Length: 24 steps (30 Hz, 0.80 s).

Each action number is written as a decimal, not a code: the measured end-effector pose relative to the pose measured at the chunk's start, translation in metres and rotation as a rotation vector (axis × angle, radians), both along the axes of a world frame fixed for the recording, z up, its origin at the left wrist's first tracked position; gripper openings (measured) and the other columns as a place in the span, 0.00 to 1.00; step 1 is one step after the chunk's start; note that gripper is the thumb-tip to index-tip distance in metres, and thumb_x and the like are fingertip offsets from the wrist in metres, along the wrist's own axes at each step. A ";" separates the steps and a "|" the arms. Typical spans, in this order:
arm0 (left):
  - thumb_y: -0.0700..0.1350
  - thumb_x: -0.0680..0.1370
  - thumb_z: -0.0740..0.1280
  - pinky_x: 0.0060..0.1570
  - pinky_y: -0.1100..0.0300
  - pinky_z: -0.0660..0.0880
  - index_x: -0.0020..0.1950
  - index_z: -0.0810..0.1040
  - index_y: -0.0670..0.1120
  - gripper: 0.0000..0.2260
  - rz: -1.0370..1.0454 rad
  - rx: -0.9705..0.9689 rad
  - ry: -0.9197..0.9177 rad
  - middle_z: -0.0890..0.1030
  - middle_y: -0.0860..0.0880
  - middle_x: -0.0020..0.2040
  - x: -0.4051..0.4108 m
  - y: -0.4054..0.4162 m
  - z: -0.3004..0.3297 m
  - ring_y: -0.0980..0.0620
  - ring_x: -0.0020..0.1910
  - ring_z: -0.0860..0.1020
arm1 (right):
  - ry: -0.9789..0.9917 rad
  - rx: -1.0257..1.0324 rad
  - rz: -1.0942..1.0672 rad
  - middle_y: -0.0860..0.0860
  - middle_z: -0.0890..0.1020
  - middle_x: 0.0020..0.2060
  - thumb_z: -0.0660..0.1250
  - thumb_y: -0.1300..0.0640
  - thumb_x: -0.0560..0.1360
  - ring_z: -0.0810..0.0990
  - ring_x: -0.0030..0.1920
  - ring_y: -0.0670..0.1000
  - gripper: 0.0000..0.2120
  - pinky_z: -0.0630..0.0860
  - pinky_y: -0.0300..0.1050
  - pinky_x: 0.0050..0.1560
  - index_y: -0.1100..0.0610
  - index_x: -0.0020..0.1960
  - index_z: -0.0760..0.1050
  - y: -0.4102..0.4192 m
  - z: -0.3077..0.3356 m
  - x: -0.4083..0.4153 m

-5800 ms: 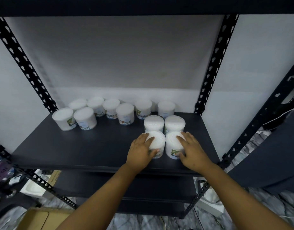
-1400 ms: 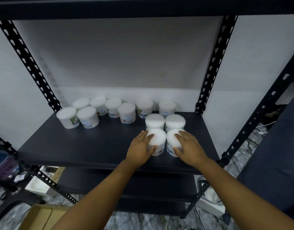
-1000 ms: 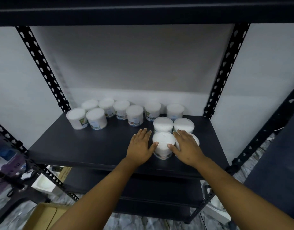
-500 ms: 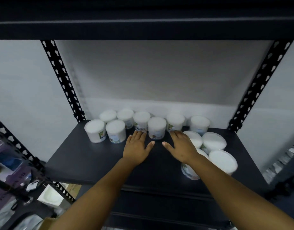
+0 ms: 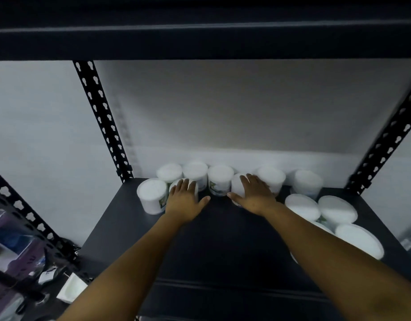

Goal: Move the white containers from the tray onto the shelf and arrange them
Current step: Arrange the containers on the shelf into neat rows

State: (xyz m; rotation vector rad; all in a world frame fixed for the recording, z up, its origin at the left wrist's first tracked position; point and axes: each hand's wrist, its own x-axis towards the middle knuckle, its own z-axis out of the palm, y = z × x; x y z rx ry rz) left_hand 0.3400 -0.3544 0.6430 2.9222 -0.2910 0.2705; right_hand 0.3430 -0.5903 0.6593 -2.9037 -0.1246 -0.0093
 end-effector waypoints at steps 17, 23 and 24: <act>0.67 0.69 0.63 0.65 0.47 0.63 0.73 0.59 0.50 0.38 0.006 0.050 0.211 0.64 0.45 0.70 0.044 0.037 0.000 0.42 0.66 0.66 | 0.071 -0.088 -0.033 0.57 0.58 0.74 0.66 0.36 0.70 0.59 0.72 0.60 0.42 0.61 0.55 0.68 0.53 0.76 0.53 0.000 -0.009 0.045; 0.65 0.69 0.63 0.64 0.50 0.63 0.73 0.60 0.50 0.37 -0.015 0.000 0.164 0.66 0.46 0.69 0.042 0.037 -0.004 0.41 0.64 0.67 | 0.058 -0.062 -0.058 0.58 0.64 0.70 0.69 0.37 0.68 0.63 0.68 0.60 0.44 0.63 0.54 0.65 0.54 0.75 0.56 -0.002 -0.009 0.045; 0.65 0.69 0.64 0.64 0.50 0.63 0.73 0.60 0.50 0.37 -0.017 -0.011 0.159 0.66 0.46 0.69 0.040 0.036 -0.005 0.42 0.65 0.66 | 0.060 -0.055 -0.058 0.58 0.64 0.70 0.69 0.37 0.68 0.63 0.68 0.60 0.44 0.63 0.54 0.65 0.55 0.75 0.56 -0.003 -0.009 0.044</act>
